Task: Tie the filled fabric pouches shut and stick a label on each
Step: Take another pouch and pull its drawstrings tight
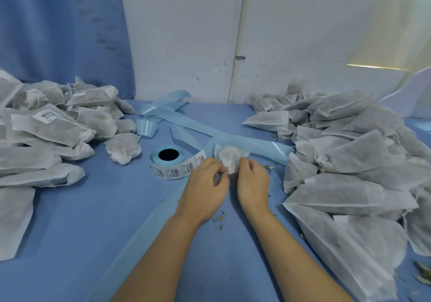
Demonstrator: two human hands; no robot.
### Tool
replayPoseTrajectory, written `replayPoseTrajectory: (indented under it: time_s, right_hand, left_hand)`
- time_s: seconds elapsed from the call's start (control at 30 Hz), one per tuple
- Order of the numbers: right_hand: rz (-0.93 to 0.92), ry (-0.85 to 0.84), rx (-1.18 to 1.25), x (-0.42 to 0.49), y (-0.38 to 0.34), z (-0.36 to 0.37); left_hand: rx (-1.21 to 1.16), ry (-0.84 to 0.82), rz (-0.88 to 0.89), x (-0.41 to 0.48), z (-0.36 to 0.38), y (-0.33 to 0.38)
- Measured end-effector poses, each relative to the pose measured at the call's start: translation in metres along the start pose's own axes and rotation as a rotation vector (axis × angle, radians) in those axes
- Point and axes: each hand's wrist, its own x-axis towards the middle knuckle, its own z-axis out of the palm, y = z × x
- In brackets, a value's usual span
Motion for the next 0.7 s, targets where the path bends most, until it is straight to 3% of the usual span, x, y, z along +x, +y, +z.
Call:
replayPoseTrajectory:
  time_s: [0.13,0.4,0.53,0.7]
  right_hand:
    - [0.024,-0.049,0.009,-0.002,-0.003,-0.001]
    - [0.041,-0.110,0.148,-0.006,-0.006,-0.001]
    - [0.168,-0.265,0.377,-0.006,-0.011,0.002]
    - [0.213,-0.342,0.436,-0.004,-0.013,0.000]
  left_hand:
    - [-0.037,-0.064,-0.118,0.000,0.001,0.000]
    - [-0.456,-0.046,-0.381,0.007,-0.002,0.001]
    - [-0.550,-0.039,-0.413,0.007,-0.005,0.004]
    - [-0.551,-0.065,-0.426,0.007,-0.006,0.005]
